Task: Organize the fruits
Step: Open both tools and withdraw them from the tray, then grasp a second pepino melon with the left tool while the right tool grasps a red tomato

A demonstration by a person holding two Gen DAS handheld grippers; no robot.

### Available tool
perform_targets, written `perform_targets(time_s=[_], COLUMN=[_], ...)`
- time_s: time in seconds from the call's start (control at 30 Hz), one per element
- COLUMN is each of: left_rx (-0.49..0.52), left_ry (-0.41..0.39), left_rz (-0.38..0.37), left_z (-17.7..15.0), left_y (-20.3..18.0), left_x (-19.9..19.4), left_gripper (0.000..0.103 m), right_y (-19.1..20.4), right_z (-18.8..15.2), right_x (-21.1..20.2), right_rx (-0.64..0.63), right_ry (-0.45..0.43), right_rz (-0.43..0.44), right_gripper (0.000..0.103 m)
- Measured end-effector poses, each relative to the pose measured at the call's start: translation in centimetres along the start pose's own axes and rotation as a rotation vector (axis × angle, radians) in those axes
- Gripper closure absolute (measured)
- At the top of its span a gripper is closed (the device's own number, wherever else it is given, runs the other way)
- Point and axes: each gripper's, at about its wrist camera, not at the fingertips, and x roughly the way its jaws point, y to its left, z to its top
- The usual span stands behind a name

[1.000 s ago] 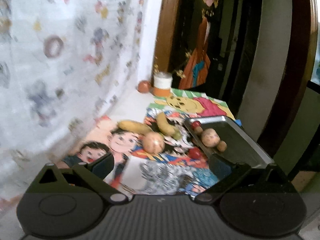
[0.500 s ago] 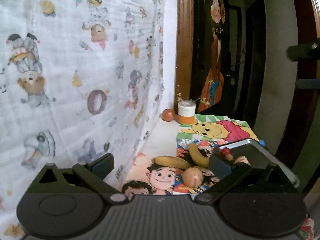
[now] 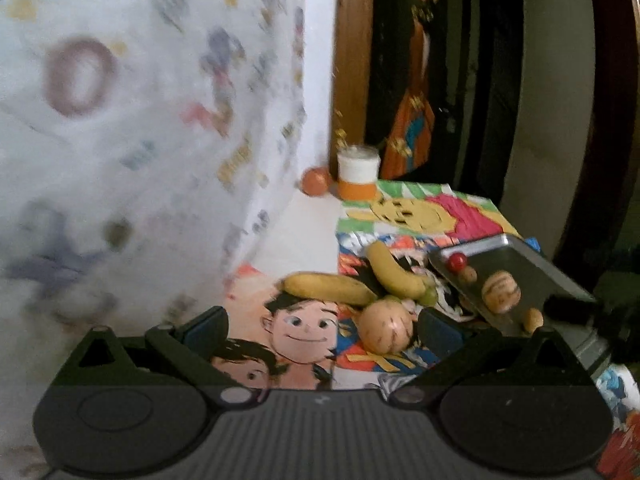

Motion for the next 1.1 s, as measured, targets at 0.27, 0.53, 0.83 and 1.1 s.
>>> perform_targets(time_s=[0.27,0.53,0.83,1.1], left_rx=[0.031,0.056,0.044,0.061], left_ry=[0.058,0.098,0.108,0.089], left_rz=[-0.049,-0.071,-0.069,-0.065], left_z=[-1.0,-1.2,-2.1,-2.3], left_y=[-1.8,-3.2,-4.2,-4.7], left_x=[5.2,9.3,11.7,12.0], left_gripper=[0.0,0.0,0.0,0.005], right_y=[0.1,0.7,0.5,0.7], right_z=[-3.1,-3.3,-4.1,-4.4], right_x=[3.9,6.6,8.9,9.6], right_rx=[-0.16,-0.312,-0.32,-0.289], right_ry=[0.109,0.12,0.143,0.142], right_rz=[-0.012,0.047,0.073,0.111], right_gripper=[0.0,0.004,0.026,0.043])
